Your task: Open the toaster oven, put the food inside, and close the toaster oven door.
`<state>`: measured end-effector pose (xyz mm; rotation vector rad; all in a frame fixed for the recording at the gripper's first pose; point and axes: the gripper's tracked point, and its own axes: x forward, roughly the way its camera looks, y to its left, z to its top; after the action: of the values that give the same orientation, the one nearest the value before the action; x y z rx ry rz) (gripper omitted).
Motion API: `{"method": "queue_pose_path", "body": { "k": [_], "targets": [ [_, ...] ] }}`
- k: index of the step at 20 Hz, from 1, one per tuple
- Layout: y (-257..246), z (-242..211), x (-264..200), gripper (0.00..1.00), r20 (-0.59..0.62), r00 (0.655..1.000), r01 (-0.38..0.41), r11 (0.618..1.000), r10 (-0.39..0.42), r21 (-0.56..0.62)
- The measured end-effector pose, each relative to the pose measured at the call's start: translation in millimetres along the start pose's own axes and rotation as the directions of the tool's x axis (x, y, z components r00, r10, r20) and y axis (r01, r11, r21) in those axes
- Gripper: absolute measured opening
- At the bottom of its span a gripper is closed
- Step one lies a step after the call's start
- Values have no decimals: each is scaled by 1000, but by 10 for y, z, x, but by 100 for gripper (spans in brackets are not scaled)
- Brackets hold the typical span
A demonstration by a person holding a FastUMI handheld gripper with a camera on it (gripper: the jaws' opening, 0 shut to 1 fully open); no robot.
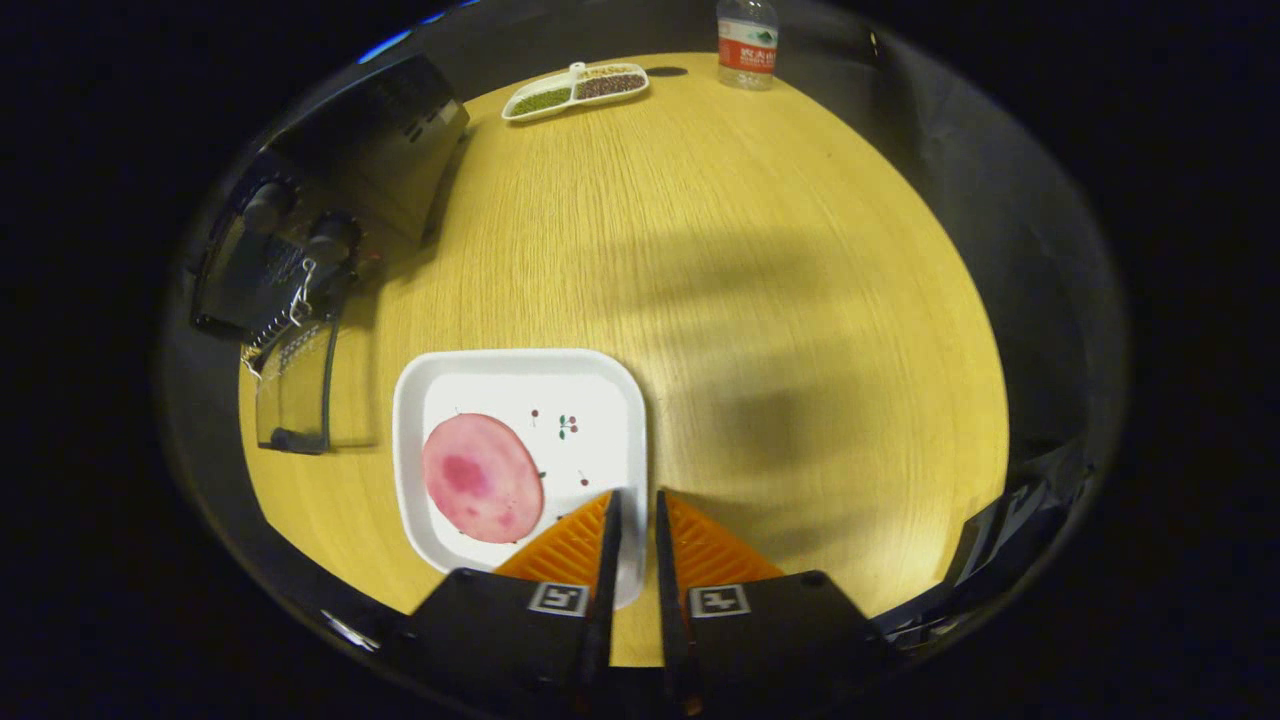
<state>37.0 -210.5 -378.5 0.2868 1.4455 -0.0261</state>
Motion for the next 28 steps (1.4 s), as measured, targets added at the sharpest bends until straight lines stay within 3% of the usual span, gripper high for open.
{"method": "queue_pose_path", "body": {
  "k": [1,2,3,6,10,17,22,28],
  "targets": [
    [1,11,-4,14,-32,999,-11,999,13,45],
    [8,6,-24,14,-52,998,-33,997,37,75],
    [11,29,-2,6,-60,997,-46,996,51,77],
    [19,5,-37,3,-25,994,-103,994,104,41],
    [34,-21,-23,2,34,988,-154,987,152,47],
    [92,-52,-100,2,109,968,-243,956,227,164],
    [75,16,-238,2,188,952,-275,943,240,187],
    [277,4,-586,2,312,905,-373,894,290,250]
  ]
}}
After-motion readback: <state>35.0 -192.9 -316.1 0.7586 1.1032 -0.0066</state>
